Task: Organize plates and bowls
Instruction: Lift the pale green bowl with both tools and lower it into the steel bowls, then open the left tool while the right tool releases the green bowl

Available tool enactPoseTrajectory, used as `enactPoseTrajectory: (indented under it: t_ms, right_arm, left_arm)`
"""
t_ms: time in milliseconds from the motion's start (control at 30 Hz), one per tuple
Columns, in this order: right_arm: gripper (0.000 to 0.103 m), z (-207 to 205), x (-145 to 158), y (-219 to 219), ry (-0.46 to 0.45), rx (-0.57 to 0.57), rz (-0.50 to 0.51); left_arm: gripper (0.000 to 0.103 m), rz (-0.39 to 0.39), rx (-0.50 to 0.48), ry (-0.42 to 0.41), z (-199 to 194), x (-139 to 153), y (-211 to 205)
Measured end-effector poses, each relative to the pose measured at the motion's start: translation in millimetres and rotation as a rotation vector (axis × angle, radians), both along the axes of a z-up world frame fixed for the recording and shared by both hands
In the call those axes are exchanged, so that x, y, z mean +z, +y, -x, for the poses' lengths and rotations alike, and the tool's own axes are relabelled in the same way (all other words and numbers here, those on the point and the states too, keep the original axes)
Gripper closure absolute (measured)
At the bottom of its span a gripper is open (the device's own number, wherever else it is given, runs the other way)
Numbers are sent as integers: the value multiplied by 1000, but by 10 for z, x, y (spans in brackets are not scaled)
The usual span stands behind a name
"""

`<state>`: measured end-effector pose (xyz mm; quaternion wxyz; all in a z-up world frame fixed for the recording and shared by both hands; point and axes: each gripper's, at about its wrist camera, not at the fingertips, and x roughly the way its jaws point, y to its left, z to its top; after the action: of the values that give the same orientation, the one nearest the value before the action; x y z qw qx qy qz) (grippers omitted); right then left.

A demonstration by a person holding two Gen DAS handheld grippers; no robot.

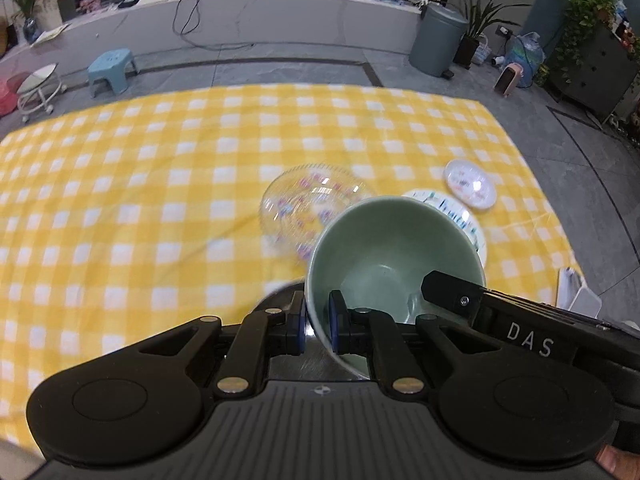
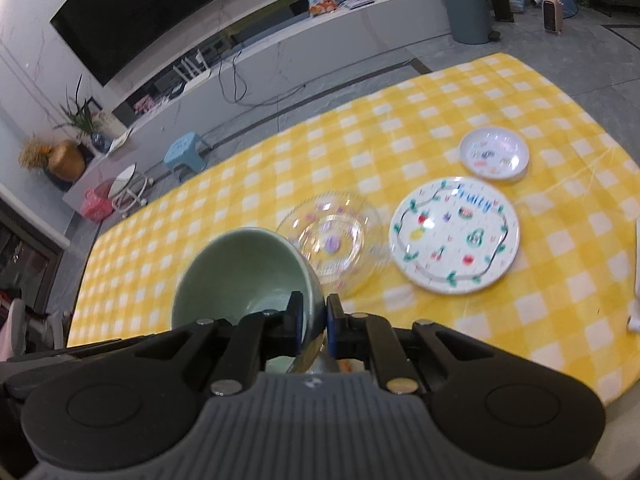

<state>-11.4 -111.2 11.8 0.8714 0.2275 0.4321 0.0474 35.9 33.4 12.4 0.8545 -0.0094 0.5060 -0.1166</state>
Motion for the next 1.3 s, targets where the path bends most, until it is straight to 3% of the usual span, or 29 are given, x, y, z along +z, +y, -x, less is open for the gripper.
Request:
enactPoseTrajectory:
  t_ms: [367,733,1000,1300]
  right_arm:
    - [94,131,-278,334,56,52,21]
    - [94,111,-533,389,96,88,72]
    - [89,90,-537,403,86,127,131]
    - [89,112,-553,383,85,133,123]
  left_arm:
    - [91,-2,26,28,192,-228,295]
    - [90,-23,-1,72,216,-479,285]
    - [90,-20,4,86,223,-481,259]
    - [89,2,15,92,216,-448,326]
